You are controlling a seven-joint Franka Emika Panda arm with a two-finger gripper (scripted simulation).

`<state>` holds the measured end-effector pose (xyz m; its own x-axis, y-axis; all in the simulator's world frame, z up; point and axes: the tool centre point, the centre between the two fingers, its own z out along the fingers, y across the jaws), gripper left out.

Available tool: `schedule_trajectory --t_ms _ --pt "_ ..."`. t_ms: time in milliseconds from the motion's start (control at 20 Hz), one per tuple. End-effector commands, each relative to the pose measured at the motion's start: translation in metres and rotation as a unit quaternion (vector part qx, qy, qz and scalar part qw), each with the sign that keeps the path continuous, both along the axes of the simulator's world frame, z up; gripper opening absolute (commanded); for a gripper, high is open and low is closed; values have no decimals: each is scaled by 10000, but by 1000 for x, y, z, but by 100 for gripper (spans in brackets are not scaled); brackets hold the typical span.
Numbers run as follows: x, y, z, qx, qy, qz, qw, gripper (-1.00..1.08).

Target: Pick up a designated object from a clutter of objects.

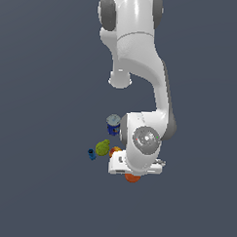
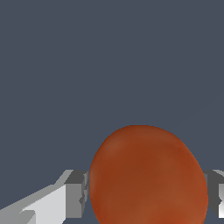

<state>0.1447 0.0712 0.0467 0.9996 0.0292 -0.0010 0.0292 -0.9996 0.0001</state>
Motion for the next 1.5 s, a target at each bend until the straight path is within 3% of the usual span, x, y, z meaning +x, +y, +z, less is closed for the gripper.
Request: schedule_trajectory --t_ms 0,700,1450 --pt "0 0 0 1 -6 0 10000 -100" --pt "-15 -10 22 0 1 0 10000 -100" --pt "-80 -50 115 0 1 0 10000 -100"
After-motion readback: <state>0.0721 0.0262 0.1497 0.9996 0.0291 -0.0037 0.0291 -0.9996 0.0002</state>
